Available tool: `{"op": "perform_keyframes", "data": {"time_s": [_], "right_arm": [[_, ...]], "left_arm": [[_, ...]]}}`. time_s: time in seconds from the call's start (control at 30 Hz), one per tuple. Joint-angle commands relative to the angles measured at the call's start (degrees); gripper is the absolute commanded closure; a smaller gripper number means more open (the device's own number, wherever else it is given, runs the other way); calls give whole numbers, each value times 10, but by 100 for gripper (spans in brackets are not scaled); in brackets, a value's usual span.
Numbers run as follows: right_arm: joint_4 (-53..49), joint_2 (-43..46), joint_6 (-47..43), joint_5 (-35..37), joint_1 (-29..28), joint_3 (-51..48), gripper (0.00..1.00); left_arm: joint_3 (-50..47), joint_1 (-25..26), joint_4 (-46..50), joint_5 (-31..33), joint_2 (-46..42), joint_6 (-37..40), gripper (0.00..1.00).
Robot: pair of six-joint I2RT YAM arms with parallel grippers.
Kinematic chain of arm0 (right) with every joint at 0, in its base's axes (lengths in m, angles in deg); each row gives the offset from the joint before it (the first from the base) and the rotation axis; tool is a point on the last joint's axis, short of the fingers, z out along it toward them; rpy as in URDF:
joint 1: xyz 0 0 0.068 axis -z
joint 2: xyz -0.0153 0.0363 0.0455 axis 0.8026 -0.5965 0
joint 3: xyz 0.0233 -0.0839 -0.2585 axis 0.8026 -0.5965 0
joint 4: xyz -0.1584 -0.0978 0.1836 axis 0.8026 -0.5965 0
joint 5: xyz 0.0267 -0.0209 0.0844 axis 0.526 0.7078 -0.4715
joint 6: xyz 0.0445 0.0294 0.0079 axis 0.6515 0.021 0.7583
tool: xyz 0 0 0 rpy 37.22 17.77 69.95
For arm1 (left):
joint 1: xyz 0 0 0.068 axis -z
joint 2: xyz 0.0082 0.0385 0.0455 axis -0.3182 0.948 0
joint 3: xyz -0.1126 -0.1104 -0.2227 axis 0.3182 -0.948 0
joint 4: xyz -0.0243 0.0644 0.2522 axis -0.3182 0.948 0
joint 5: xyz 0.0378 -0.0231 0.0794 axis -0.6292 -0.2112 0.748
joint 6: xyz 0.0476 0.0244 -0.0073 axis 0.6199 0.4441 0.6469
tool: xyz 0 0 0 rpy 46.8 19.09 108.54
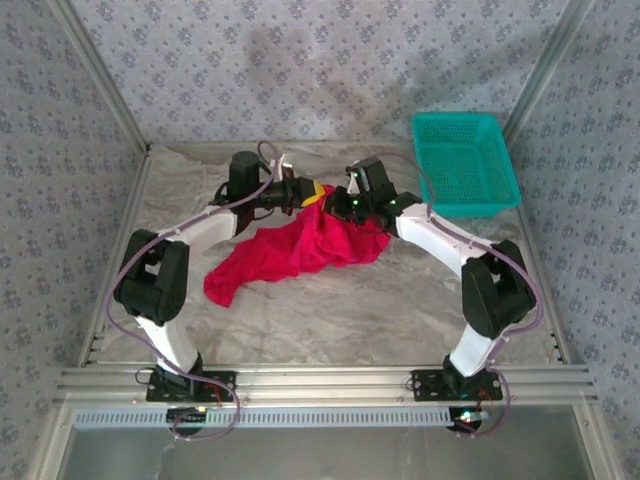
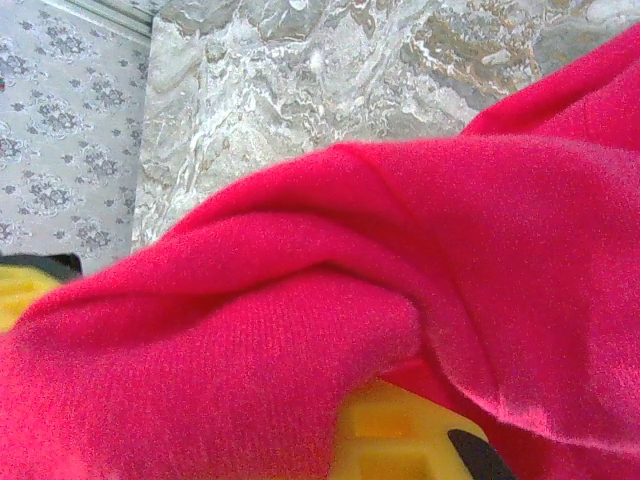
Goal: Fold the inside-out t-shirt
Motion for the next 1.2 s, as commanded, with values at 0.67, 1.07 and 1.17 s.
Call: {"op": "perform_keyframes", "data": {"time_s": [0.67, 1.07, 1.17], "right_arm": [[-15, 133, -15, -146, 85, 32, 100], [-68, 25, 29, -105, 170, 48, 83], [-126, 39, -50, -74, 136, 47, 52]], "left_arm": [[11, -12, 169, 61, 44, 172, 100], [39, 30, 225, 103, 41, 184, 96], [57, 26, 302, 141, 26, 221, 75]]}}
